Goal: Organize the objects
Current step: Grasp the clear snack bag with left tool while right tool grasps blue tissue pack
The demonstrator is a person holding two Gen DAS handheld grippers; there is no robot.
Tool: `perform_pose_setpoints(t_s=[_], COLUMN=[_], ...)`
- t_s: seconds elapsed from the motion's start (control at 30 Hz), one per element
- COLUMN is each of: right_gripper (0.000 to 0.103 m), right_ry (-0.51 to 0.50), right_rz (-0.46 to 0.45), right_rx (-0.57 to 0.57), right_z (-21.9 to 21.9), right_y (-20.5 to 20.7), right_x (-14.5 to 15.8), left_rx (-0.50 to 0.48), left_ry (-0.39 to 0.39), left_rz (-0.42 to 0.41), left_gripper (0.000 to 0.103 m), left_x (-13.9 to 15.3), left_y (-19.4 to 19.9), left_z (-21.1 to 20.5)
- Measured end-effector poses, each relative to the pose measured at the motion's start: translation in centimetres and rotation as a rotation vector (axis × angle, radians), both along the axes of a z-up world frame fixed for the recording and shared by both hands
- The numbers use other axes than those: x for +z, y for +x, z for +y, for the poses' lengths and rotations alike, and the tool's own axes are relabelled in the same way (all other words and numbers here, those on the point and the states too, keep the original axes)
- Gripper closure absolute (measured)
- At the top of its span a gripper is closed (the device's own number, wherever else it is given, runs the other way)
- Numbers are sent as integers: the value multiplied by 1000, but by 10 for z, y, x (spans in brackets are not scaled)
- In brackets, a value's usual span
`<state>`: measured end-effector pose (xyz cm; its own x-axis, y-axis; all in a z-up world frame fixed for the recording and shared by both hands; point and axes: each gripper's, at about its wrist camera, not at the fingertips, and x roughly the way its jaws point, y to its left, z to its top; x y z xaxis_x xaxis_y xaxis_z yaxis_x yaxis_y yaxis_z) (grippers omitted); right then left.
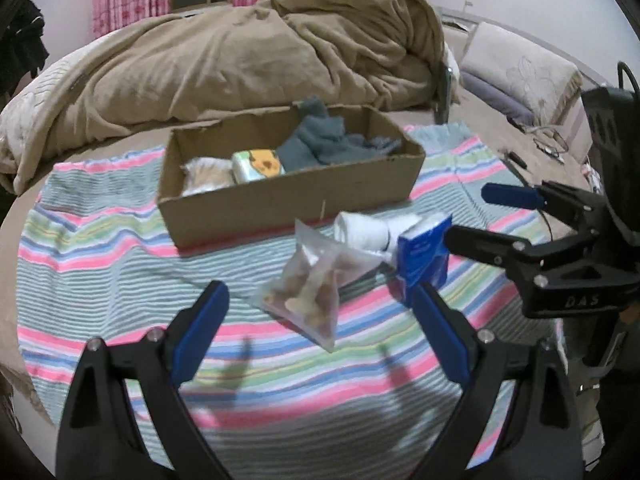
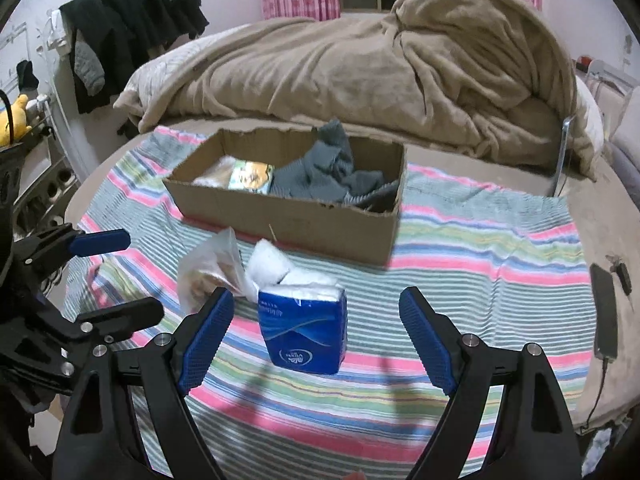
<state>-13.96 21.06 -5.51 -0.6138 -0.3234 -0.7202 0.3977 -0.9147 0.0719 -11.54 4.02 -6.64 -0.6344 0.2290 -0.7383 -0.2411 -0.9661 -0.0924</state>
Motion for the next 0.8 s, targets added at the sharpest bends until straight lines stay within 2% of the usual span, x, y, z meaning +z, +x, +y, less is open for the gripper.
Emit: perform_pose_setpoints(t_s=[0.23, 0.5, 0.63, 0.67, 0.73, 0.77, 0.8], right_gripper=[16, 16, 17, 20, 37, 41, 48], right_ry=[13, 17, -7, -12, -21, -24, -27], right_rz=[-53, -95, -128, -134, -145, -146, -140], right_rx=[17, 19, 27, 22, 23, 27, 29], right_z=[-5, -8, -6, -5, -5, -5, -5], right_y=[-11, -22, -27, -28, -29, -29, -28], right_x=[-21, -36, -40, -41, -41, -41, -40], left_rx=[3, -10, -13, -10, -12, -14, -13], left_ry=[-18, 7, -12, -21, -23, -23, -23], left_rz=[-48, -101, -125, -132, -131, -130, -134], left_gripper=[9, 10, 26, 31, 35, 41, 42], left_x=[-24, -39, -47, -48, -49, -50, -51], left_y=[-20, -36, -42, -44, -44, -45, -45], left_z=[-2, -1, 2, 2, 3, 3, 3])
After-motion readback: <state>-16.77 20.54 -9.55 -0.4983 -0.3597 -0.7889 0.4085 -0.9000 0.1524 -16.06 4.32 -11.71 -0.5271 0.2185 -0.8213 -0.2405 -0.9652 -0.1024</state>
